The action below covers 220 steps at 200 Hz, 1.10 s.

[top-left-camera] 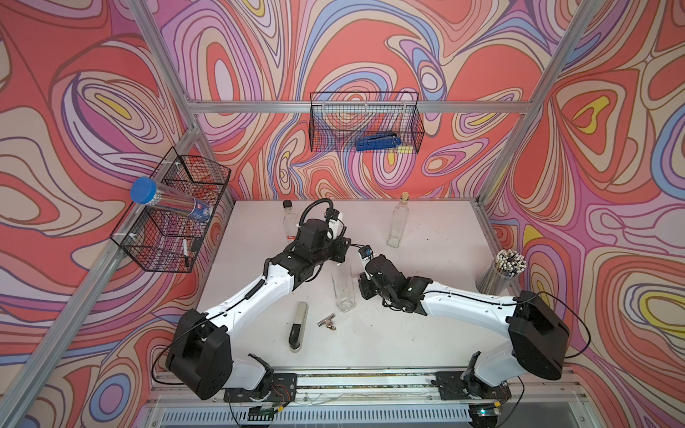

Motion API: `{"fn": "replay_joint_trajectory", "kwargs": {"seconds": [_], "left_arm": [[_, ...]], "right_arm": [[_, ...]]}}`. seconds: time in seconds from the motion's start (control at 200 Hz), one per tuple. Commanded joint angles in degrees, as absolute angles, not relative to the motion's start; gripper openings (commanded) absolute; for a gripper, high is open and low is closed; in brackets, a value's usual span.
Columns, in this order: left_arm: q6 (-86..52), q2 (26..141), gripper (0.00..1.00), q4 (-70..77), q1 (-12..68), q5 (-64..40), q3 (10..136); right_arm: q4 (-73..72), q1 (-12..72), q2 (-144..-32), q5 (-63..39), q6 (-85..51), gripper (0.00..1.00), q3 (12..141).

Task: Remove the label from the bottle
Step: Tear open the label from the bottle.

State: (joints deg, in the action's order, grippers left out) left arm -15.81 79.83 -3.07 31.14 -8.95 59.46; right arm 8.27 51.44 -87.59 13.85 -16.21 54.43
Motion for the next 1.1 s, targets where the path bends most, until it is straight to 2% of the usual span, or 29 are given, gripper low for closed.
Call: {"fn": "replay_joint_trajectory", "kwargs": {"seconds": [0.0,1.097], "left_arm": [[-14.0,79.0,0.0,-3.5,31.3,-9.9,57.2],[-14.7,76.2,0.0,3.4,31.3,-11.5,52.5]], "right_arm": [[8.3,51.2,-88.4,13.2,-17.1,0.0,53.7],[8.1,51.0,-87.8,13.4,-17.7,0.0,52.3]]}}
